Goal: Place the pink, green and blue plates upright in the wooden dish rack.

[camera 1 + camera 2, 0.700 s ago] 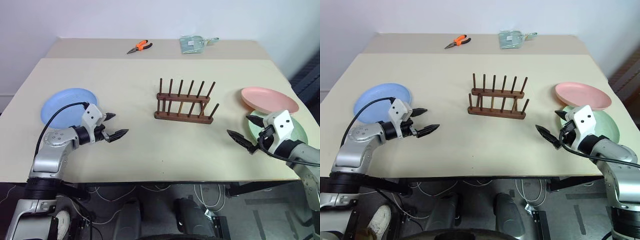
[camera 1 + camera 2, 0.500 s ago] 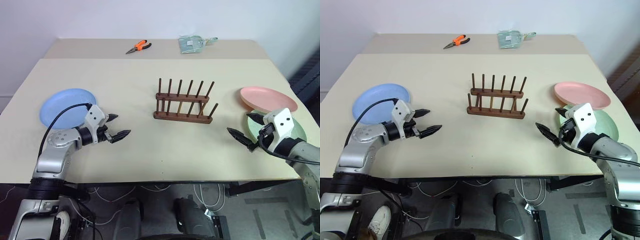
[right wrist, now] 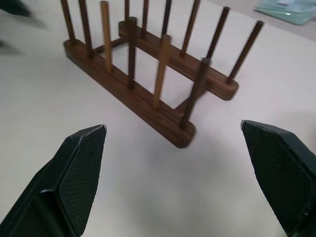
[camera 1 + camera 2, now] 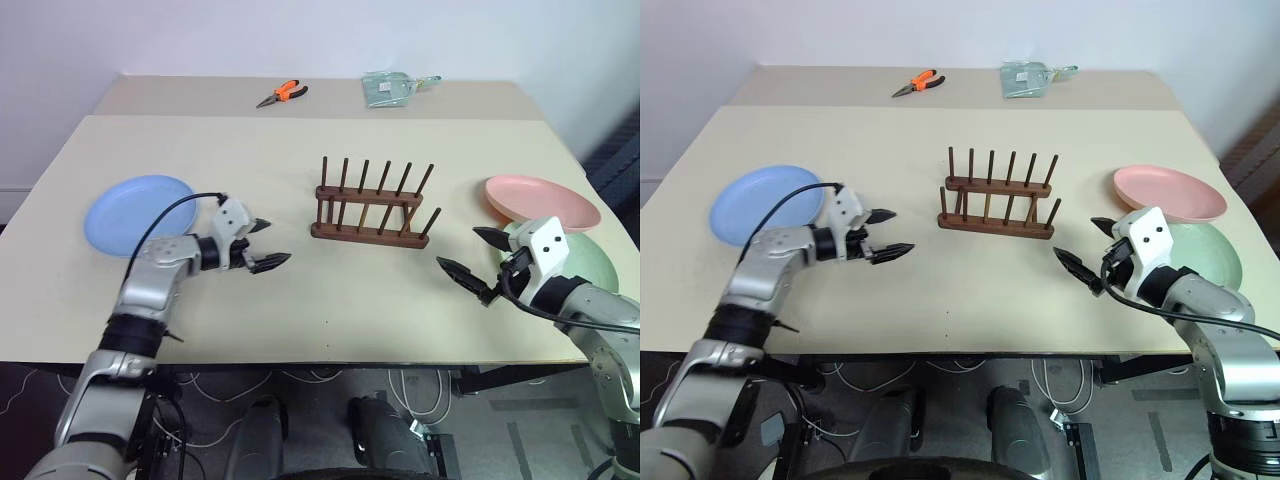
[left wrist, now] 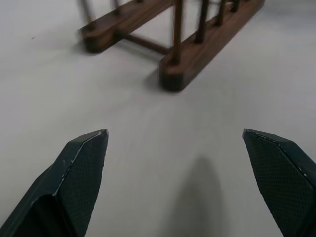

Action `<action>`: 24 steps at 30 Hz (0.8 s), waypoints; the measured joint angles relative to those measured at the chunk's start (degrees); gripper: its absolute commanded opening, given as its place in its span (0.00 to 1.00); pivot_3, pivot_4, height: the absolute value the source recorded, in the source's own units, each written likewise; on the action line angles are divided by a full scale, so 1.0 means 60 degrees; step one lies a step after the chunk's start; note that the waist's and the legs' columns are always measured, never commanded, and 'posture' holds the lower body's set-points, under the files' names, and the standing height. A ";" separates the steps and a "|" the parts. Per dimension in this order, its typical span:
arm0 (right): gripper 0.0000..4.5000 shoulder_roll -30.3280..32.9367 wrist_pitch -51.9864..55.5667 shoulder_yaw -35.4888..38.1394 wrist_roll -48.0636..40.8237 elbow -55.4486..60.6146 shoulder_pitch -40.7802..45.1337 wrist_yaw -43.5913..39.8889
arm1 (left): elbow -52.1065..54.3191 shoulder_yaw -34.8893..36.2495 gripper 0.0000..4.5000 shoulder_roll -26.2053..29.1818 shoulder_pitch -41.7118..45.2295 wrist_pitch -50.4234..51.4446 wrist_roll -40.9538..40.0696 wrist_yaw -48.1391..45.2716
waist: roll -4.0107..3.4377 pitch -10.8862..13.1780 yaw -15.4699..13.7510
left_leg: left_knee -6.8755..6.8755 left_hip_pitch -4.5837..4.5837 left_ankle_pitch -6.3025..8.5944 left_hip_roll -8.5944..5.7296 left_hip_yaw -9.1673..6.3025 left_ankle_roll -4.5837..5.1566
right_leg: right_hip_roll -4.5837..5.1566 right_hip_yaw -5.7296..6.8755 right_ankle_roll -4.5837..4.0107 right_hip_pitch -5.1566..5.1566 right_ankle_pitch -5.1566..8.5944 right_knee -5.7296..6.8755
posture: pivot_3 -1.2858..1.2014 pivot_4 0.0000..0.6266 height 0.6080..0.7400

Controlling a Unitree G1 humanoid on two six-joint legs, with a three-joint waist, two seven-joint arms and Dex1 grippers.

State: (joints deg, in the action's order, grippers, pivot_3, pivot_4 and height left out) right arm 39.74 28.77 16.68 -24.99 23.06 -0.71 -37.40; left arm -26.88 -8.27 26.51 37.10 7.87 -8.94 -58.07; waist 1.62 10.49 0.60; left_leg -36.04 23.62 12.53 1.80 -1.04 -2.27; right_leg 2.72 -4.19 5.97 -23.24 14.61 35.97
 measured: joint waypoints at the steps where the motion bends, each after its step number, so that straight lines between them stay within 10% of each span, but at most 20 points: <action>1: 0.99 -0.0028 0.0025 0.0008 -0.0003 0.0098 -0.0094 0.0076 | -0.0649 -0.0089 1.00 -0.0328 0.0392 -0.0199 0.0100 -0.0074 | 0.0000 0.0000 -0.0002 | -0.0003 0.0005 0.0000 -0.0001 -0.0001 0.0000 | -0.0001 0.0001 0.0002 -0.0003 0.0000 0.0001 | 0.52 0.24 0.94; 9: 0.99 -0.0151 0.0136 0.0221 -0.0003 0.0718 -0.0703 0.0573 | -0.4981 -0.0386 1.00 -0.1734 0.2634 -0.1927 0.1039 0.0049 | 0.0005 0.0003 0.0053 | 0.0002 0.0013 0.0002 0.0001 -0.0013 0.0005 | -0.0015 0.0001 0.0006 -0.0019 -0.0001 0.0009 | 0.52 0.24 0.94; 18: 1.00 -0.0439 0.0107 0.0334 0.0099 0.1023 -0.1150 0.0993 | -0.5979 -0.0352 0.18 -0.1967 0.2946 -0.3200 0.1496 -0.0201 | 0.0006 -0.0002 0.0035 | -0.0007 0.0014 0.0002 -0.0001 -0.0012 0.0005 | -0.0012 0.0000 0.0006 -0.0012 -0.0001 0.0008 | 0.52 0.24 0.94; 24: 1.00 -0.0440 0.0071 0.0300 0.0219 0.1021 -0.1083 0.1008 | -0.5685 -0.0267 0.16 -0.1779 0.2675 -0.3463 0.1481 -0.0826 | 0.0005 -0.0002 0.0031 | -0.0002 0.0012 0.0002 0.0001 -0.0013 0.0005 | -0.0012 0.0001 0.0006 -0.0012 0.0000 0.0010 | 0.52 0.24 0.94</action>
State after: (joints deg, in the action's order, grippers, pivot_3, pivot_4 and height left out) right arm 37.10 29.20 18.48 -23.67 29.19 -7.21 -31.35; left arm -60.99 -9.88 15.84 53.15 -12.91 -0.06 -63.03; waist 1.65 10.48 0.79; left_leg -36.05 23.69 12.54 1.80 -1.12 -2.24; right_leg 2.65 -4.19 6.00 -23.31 14.60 36.03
